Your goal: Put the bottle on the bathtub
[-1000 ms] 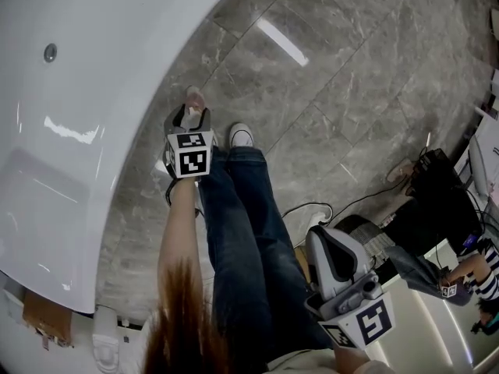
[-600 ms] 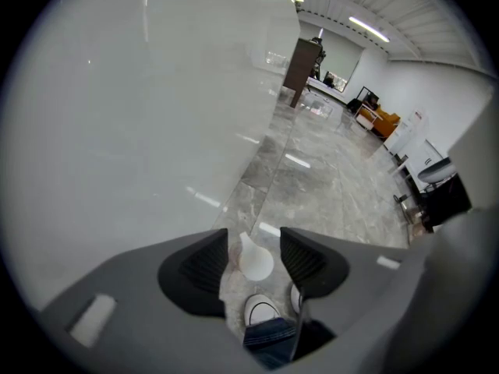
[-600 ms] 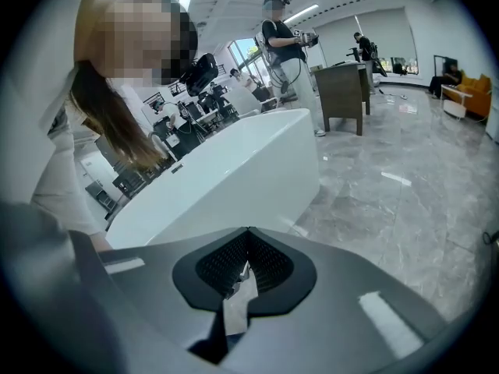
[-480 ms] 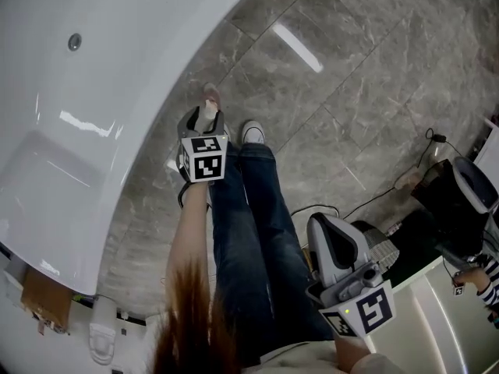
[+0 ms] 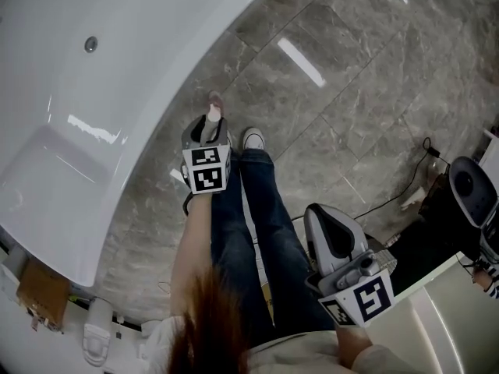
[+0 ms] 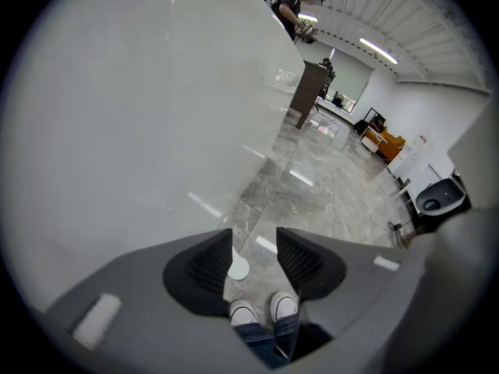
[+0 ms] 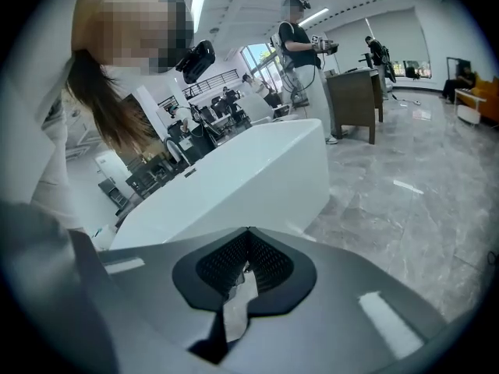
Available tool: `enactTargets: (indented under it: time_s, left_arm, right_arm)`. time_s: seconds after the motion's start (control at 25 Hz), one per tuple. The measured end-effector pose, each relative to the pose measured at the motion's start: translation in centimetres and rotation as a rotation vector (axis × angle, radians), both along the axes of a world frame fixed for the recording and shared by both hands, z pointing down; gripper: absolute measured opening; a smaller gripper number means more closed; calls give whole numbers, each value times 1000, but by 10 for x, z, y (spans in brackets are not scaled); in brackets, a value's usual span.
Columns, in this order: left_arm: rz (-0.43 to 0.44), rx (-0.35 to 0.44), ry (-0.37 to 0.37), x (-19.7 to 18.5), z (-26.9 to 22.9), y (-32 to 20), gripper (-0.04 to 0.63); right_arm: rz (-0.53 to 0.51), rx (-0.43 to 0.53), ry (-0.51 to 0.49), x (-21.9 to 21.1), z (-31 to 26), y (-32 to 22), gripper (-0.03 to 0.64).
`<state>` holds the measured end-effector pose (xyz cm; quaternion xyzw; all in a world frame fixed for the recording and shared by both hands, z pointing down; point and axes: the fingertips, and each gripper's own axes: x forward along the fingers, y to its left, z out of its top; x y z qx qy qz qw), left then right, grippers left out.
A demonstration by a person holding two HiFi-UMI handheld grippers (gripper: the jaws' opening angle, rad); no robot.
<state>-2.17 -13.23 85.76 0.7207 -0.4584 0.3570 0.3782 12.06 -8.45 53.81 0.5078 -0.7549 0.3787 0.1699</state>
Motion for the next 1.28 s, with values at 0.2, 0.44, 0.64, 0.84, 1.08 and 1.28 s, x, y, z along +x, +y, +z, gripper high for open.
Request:
enactTargets:
  time_s: [0.2, 0.44, 0.64, 0.84, 1.08, 1.28]
  left_arm:
    - [6, 62, 23, 5, -34, -5, 201]
    - [9, 116, 51, 1, -79, -6, 147]
    - [18, 180, 70, -8, -123, -14, 98]
    - [35, 239, 113, -10, -177, -15, 71]
    - [14, 307, 144, -18, -239, -21, 49]
    - [1, 370, 152, -24, -295, -27, 49]
  right_arm:
    - [0, 26, -9, 1, -12, -1, -2]
    - [3, 55, -9, -3, -27, 2, -2]
    - [-4, 74, -6, -10, -38, 6, -2]
    - [-7, 94, -4, -14, -52, 7, -2]
    - [-22, 141, -5, -21, -81, 2, -2]
    - [-41, 191, -3, -26, -114, -6, -2]
